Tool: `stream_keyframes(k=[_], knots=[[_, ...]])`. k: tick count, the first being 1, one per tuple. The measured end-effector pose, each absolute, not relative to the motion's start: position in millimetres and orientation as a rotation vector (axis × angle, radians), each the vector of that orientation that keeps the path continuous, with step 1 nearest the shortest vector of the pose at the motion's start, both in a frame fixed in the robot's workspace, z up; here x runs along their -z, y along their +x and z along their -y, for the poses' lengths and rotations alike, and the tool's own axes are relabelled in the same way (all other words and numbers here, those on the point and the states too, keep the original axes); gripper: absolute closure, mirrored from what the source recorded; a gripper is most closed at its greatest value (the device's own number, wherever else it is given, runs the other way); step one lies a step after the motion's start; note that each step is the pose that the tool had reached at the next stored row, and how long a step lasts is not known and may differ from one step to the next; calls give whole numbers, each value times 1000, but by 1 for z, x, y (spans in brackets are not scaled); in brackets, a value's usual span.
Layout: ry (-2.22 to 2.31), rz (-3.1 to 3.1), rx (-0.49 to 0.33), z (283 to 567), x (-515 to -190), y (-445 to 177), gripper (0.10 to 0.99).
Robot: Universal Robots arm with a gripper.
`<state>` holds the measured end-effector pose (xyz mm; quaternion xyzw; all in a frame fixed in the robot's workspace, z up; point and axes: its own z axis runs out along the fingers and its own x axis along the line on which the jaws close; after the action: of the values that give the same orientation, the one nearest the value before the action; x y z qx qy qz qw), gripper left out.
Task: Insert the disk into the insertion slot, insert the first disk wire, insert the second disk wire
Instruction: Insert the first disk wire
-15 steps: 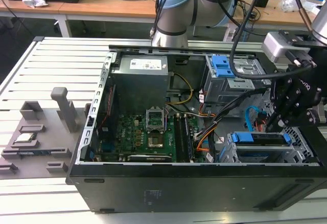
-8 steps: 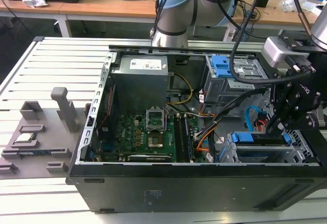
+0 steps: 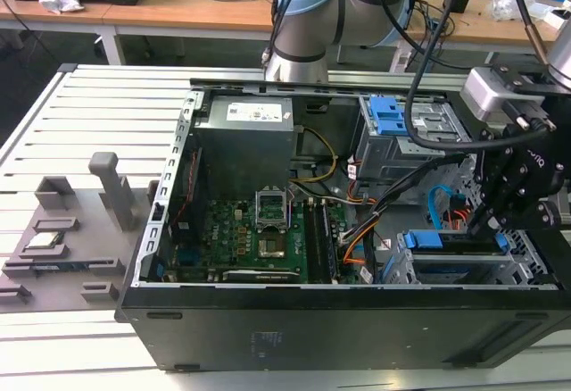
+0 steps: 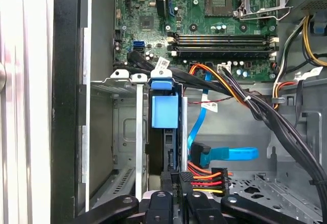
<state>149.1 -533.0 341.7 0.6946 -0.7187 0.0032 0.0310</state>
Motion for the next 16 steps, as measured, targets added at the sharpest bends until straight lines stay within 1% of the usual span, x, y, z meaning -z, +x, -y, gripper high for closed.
stream_keyframes(k=[12,15,16], knots=[[2140,2214,-10,533,-335,149,918],[2140,2215,-8,533,-334,149,906],[2140,2215,-10,533,-334,149,843]])
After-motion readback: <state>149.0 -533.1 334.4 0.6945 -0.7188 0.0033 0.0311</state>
